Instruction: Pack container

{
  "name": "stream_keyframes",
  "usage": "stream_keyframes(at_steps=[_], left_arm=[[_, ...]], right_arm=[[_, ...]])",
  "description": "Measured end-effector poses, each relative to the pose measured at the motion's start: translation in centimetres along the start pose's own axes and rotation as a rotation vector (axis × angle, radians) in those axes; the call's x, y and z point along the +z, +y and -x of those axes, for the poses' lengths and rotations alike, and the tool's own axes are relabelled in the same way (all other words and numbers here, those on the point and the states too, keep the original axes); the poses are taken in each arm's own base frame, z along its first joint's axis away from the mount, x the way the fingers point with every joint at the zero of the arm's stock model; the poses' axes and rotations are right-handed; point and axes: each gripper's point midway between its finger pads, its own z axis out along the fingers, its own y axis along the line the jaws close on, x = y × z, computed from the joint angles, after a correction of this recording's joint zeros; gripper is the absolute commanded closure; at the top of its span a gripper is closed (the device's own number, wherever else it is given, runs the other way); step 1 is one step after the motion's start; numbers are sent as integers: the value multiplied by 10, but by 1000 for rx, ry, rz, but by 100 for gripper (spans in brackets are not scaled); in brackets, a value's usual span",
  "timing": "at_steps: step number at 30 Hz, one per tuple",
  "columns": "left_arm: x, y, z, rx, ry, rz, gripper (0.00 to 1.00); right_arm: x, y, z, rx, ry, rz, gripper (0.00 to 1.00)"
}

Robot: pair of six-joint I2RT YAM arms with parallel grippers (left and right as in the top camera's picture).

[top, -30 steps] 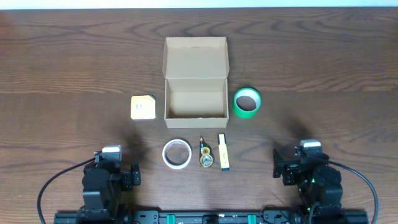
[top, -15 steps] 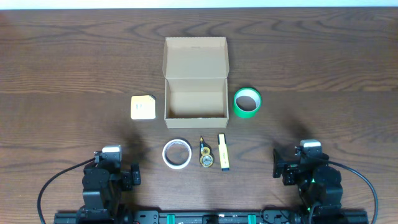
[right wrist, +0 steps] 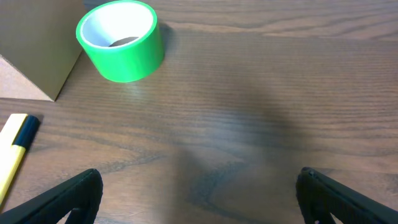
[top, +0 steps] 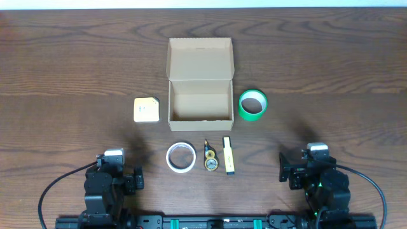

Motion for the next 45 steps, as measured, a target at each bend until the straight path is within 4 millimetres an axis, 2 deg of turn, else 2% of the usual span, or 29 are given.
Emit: stream_keyframes(at_steps=[9,11,14,16,20,24,26,28,29,32,33,39,45], left_arm=[[0,0,0,0,0,0,5],[0,0,0,0,0,0,5],[0,0,0,0,0,0,4],[0,0,0,0,-2,0,5],[0,0,0,-1,-1,0,4],[-1,0,0,0,-2,0,4],[0,0,0,0,-1,0,4],[-1,0,0,0,-2,0,5],[-1,0,0,0,-2,0,4],[-1,0,0,0,-2,0,5],[-1,0,0,0,-2,0,5],[-1,0,0,0,-1,0,5],[-1,0,0,0,-1,0,5]], right_arm=[[-2,6,12,0,-40,36,1],[-13,9,28,6,-62,46,1],[-33,10,67,24,-76,44,1],[-33,10,84,34,-13,41,1],[-16,11,102,44,201,28,1],[8,11,128,56,417,10,1],[30,12,147,60,523,5,1],[47,15,151,66,627,10,1],[63,18,156,72,671,23,1],[101,28,147,97,733,78,1],[114,30,137,106,766,91,1],[149,36,93,113,898,83,1],[172,54,58,70,982,60,4]])
